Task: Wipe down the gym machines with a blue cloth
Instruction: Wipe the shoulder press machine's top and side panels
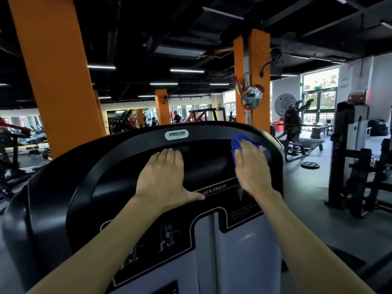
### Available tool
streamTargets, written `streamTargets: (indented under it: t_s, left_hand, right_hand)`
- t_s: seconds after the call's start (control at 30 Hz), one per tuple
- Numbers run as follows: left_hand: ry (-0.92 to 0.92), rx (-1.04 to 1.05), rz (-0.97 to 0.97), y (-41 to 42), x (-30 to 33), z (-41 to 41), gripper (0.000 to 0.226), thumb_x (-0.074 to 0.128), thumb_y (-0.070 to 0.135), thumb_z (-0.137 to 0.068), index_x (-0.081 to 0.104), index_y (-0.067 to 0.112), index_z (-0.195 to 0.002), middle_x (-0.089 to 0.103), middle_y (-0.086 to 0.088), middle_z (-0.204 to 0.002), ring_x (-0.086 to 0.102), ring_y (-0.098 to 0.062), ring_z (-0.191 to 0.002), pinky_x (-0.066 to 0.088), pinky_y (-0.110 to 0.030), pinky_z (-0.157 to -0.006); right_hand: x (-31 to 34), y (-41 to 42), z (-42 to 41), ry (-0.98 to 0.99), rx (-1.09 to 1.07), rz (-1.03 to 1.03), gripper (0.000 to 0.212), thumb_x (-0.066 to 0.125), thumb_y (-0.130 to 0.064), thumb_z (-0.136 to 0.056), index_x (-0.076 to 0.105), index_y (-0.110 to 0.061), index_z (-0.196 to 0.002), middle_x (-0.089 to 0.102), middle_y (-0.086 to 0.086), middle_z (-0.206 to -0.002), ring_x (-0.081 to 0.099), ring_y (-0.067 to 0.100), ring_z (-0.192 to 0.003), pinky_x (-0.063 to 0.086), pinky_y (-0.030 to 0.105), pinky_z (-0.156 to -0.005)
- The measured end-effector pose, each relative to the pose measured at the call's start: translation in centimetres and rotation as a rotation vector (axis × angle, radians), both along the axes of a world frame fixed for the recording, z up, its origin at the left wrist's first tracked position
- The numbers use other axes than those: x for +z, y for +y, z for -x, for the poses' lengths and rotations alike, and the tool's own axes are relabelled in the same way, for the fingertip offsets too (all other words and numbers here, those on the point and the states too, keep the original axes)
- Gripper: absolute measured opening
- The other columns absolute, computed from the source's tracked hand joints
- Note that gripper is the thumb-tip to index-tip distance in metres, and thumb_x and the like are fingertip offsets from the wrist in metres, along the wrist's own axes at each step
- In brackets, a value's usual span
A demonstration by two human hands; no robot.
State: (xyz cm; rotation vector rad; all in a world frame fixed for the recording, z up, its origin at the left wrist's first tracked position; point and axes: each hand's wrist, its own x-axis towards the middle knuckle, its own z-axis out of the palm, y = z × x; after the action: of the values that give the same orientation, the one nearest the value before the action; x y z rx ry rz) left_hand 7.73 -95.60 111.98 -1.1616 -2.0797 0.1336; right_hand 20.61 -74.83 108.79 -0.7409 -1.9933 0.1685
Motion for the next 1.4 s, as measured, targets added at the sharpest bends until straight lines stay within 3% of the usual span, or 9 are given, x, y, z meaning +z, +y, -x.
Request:
streamTargets:
  t_s: [0.17, 0.4, 0.63, 0.73, 0.83, 1.03, 1.1, 1.27, 1.4]
  left_hand:
    - [-0.014, 0.003, 0.003, -0.1, -0.1, 0.2, 0.145, 0.036, 0.107, -0.063, 0.019, 0.002, -0.162, 0.029, -0.015, -0.168, 0.025, -0.027, -0.157, 0.018, -0.04, -0.129]
    - [0.0, -0.007, -0.016, -0.1, -0.2, 0.0, 0.132, 0.025, 0.102, -0.075, 0.019, 0.004, -0.163, 0.028, -0.013, -0.169, 0.024, -0.025, -0.157, 0.016, -0.039, -0.128]
    - [0.003, -0.019, -0.016, -0.1, -0.1, 0.0, 0.121, 0.024, 0.093, -0.082, 0.021, 0.002, -0.162, 0.029, -0.016, -0.167, 0.024, -0.027, -0.157, 0.018, -0.041, -0.129]
    - [-0.012, -0.02, -0.004, -0.1, 0.1, 0.2, 0.122, 0.027, 0.094, -0.081, 0.022, 0.003, -0.162, 0.029, -0.016, -0.168, 0.024, -0.027, -0.157, 0.017, -0.04, -0.129]
    - [-0.009, -0.041, 0.019, -0.4, 0.4, 0.5, 0.125, 0.027, 0.097, -0.079, 0.018, 0.005, -0.163, 0.025, -0.015, -0.17, 0.022, -0.027, -0.158, 0.015, -0.04, -0.129]
    - [0.043, -0.061, 0.093, -2.6, -0.6, -0.1, 0.123, 0.024, 0.094, -0.085, -0.002, 0.005, -0.165, 0.005, -0.016, -0.173, 0.005, -0.029, -0.161, 0.001, -0.041, -0.13]
    - [0.029, -0.039, 0.109, -2.8, -0.6, -0.2, 0.122, 0.022, 0.094, -0.085, -0.002, 0.004, -0.165, 0.005, -0.018, -0.173, 0.005, -0.03, -0.161, 0.002, -0.041, -0.13]
    - [0.047, -0.058, 0.079, -1.9, -0.4, -0.3, 0.118, 0.029, 0.09, -0.08, 0.046, -0.002, -0.152, 0.052, -0.023, -0.151, 0.051, -0.038, -0.141, 0.038, -0.048, -0.119]
    - [0.154, -0.197, 0.07, -0.1, -0.5, -0.4, 0.108, 0.041, 0.084, -0.081, 0.057, -0.003, -0.143, 0.062, -0.018, -0.14, 0.061, -0.034, -0.13, 0.047, -0.048, -0.113]
  right_hand:
    - [2.8, -4.1, 5.3, -0.136, 0.198, -0.049, 0.036, 0.034, -0.023, -0.108, 0.062, -0.006, -0.124, 0.064, 0.01, -0.129, 0.055, 0.027, -0.124, 0.019, 0.036, -0.123]
    - [6.9, -2.3, 5.0, -0.455, 0.354, 0.043, 0.047, 0.021, -0.025, -0.113, 0.059, -0.002, -0.128, 0.056, 0.013, -0.142, 0.044, 0.025, -0.138, 0.002, 0.028, -0.123]
    - [4.4, 0.2, 3.9, -0.145, -0.14, 0.146, 0.048, 0.027, -0.028, -0.105, 0.064, -0.003, -0.122, 0.064, 0.016, -0.129, 0.054, 0.033, -0.129, 0.023, 0.046, -0.122]
    - [4.4, -4.9, 7.2, -0.206, 0.06, -0.086, 0.052, 0.02, -0.022, -0.092, 0.071, -0.011, -0.1, 0.069, 0.01, -0.106, 0.064, 0.03, -0.107, 0.037, 0.045, -0.109]
    - [3.8, -6.1, 7.5, -0.157, 0.304, -0.182, 0.041, 0.028, -0.022, -0.107, 0.067, -0.01, -0.105, 0.069, 0.008, -0.11, 0.062, 0.025, -0.107, 0.026, 0.041, -0.12]
    - [0.5, -0.2, 2.9, 0.067, -0.007, 0.019, 0.036, 0.034, -0.026, -0.108, 0.058, -0.004, -0.125, 0.061, 0.013, -0.128, 0.052, 0.03, -0.122, 0.035, 0.043, -0.115]
    - [-0.4, -2.6, 4.3, 0.123, 0.11, 0.024, 0.037, 0.038, -0.022, -0.108, 0.054, -0.002, -0.136, 0.054, 0.015, -0.141, 0.045, 0.032, -0.135, 0.031, 0.043, -0.119]
    - [-3.0, -6.5, 3.5, 0.07, 0.419, -0.243, 0.048, 0.059, -0.006, -0.1, 0.05, -0.009, -0.147, 0.049, 0.006, -0.148, 0.043, 0.024, -0.138, 0.038, 0.042, -0.115]
    - [-3.2, -1.5, 0.9, 0.217, 0.328, -0.038, 0.054, 0.062, 0.0, -0.095, 0.049, -0.013, -0.147, 0.054, 0.009, -0.137, 0.049, 0.03, -0.124, 0.044, 0.048, -0.103]
